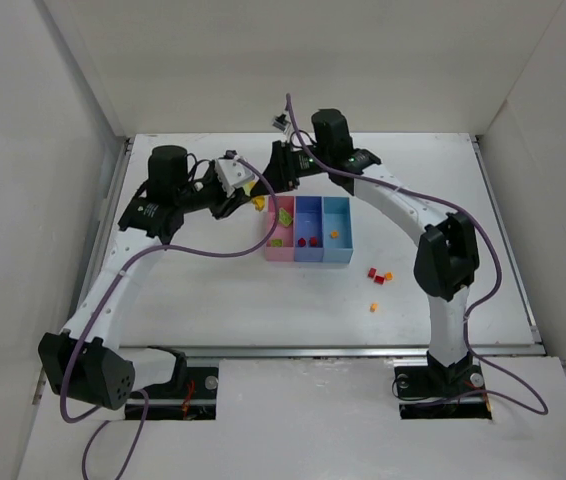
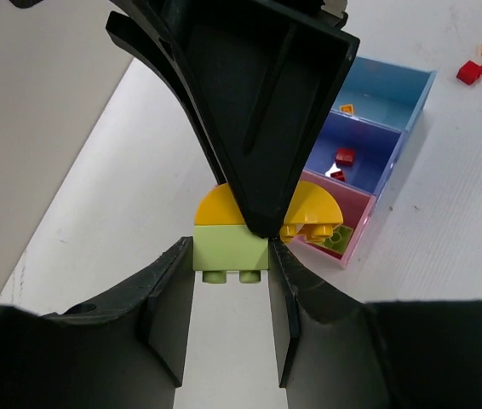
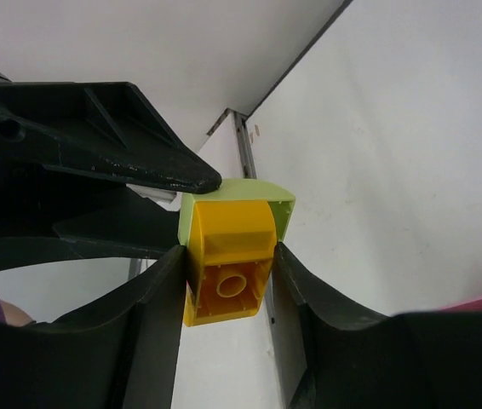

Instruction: Sort the legos into containers by color

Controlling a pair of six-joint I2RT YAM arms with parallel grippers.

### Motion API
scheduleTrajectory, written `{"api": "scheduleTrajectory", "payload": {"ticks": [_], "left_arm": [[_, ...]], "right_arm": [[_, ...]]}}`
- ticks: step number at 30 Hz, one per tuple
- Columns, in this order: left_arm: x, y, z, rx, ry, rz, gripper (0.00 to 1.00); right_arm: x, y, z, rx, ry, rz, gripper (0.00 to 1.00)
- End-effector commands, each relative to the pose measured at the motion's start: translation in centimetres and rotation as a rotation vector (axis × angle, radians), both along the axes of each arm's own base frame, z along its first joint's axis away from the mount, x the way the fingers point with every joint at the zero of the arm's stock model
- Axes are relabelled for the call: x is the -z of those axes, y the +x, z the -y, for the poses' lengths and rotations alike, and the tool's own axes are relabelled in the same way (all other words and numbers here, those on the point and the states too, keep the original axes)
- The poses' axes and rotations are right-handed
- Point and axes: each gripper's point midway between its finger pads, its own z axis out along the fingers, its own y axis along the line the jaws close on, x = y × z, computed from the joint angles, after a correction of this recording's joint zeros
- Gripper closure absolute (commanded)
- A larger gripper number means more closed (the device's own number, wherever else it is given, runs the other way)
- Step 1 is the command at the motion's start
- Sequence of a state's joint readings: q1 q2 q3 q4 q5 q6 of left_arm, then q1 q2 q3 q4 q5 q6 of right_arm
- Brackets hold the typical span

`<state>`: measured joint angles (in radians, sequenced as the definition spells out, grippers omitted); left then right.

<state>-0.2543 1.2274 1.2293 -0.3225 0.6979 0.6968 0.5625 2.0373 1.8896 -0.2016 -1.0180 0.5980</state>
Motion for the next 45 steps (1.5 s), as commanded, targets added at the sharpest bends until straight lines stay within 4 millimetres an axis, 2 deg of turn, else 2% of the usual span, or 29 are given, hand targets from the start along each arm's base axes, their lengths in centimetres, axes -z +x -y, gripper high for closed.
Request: {"api": "scheduleTrajectory", "payload": {"ticks": [1,2,3,4,5,7,8,10,13,16,20,21,22,23,25,27,28,29,30,31,33,35,36,37,38,41,45], "left_arm": [[2.4,-1.0,-1.0,-0.008,0.067,-0.028,1.0],[3.0,-1.2,-1.2,-0.012,0.082,-0.041,1.0],[2.7,-1.3,-1.3,-0.012,0.08,-0.032,1.0],[3.5,-1.4,-1.6,-0.02,0.086,-0.056,1.0],[4.2,-1.5,-2.0,-0.03,0.091,-0.077,1.0],[4.6,-1.5,-2.3,-0.039,0.093,-0.087,1.0],[4.7,-1.6,-2.4,-0.039,0.095,-0.096,1.0],[5.2,-1.7,-2.5,-0.046,0.102,-0.105,1.0],[5.9,-1.7,-3.1,-0.065,0.112,-0.124,1.0],[6.3,-1.4,-3.4,-0.083,0.126,-0.133,1.0],[6.6,-1.5,-2.9,-0.064,0.107,-0.156,1.0],[6.9,-1.6,-2.7,-0.057,0.097,-0.174,0.9],[6.1,-1.5,-2.2,-0.046,0.094,-0.156,0.81],[6.1,-1.7,-1.8,-0.02,0.099,-0.16,0.82],[5.4,-1.5,-1.2,-0.014,0.107,-0.14,0.95],[5.5,-1.3,-1.5,-0.036,0.112,-0.147,0.98],[5.4,-1.0,-1.7,-0.047,0.125,-0.127,0.98],[6.3,-0.7,-2.0,-0.065,0.143,-0.144,0.98],[6.3,-0.2,-2.7,-0.104,0.165,-0.131,0.98],[7.4,-0.2,-2.9,-0.13,0.169,-0.171,0.98],[8.1,-0.2,-3.3,-0.162,0.171,-0.198,0.98],[8.7,0.0,-3.4,-0.196,0.162,-0.223,0.98],[9.1,-0.2,-3.5,-0.2,0.16,-0.24,0.98],[9.0,0.0,-3.4,-0.201,0.156,-0.23,0.98],[9.3,-0.1,-3.4,-0.205,0.153,-0.246,0.98],[9.2,0.1,-3.5,-0.218,0.149,-0.241,0.98],[9.1,0.3,-3.6,-0.226,0.15,-0.231,0.98]], "right_arm": [[0.3,1.3,1.9,0.034,0.011,0.015,1.0],[-0.2,1.3,2.7,0.048,0.014,0.022,1.0],[0.0,2.4,3.9,0.091,0.006,0.018,1.0],[1.0,2.7,4.7,0.115,-0.01,-0.005,1.0],[0.5,2.9,5.5,0.139,-0.01,0.003,1.0],[0.9,4.0,7.5,0.193,-0.02,-0.007,1.0],[2.0,4.3,8.0,0.212,-0.037,-0.021,1.0],[1.7,4.6,9.1,0.24,-0.039,-0.006,1.0],[3.0,5.2,10.2,0.274,-0.061,-0.039,1.0],[3.9,6.0,11.2,0.357,-0.137,0.001,1.0],[3.4,4.5,9.9,0.297,-0.124,0.012,1.0],[3.4,4.2,9.6,0.288,-0.124,0.012,1.0],[3.0,3.8,9.0,0.275,-0.119,0.022,1.0],[2.8,3.9,8.8,0.269,-0.112,0.016,1.0],[2.2,3.5,7.8,0.246,-0.107,0.025,1.0],[2.6,3.9,8.2,0.284,-0.144,0.014,1.0],[3.8,4.9,8.8,0.356,-0.204,0.011,1.0],[3.6,5.6,9.4,0.406,-0.242,0.028,1.0],[4.3,6.2,10.2,0.456,-0.302,0.039,1.0],[6.4,6.7,11.5,0.565,-0.446,0.03,1.0],[6.6,6.9,13.1,0.689,-0.576,0.092,1.0],[7.6,6.6,14.8,0.822,-0.758,0.165,1.0],[7.1,6.6,15.1,0.859,-0.796,0.191,1.0],[8.0,6.4,15.4,0.873,-0.856,0.194,1.0],[8.9,5.9,16.6,0.892,-0.941,0.194,1.0],[10.5,5.3,17.6,0.9,-1.042,0.166,1.0],[11.1,5.0,18.2,0.915,-1.068,0.16,1.0]]}}
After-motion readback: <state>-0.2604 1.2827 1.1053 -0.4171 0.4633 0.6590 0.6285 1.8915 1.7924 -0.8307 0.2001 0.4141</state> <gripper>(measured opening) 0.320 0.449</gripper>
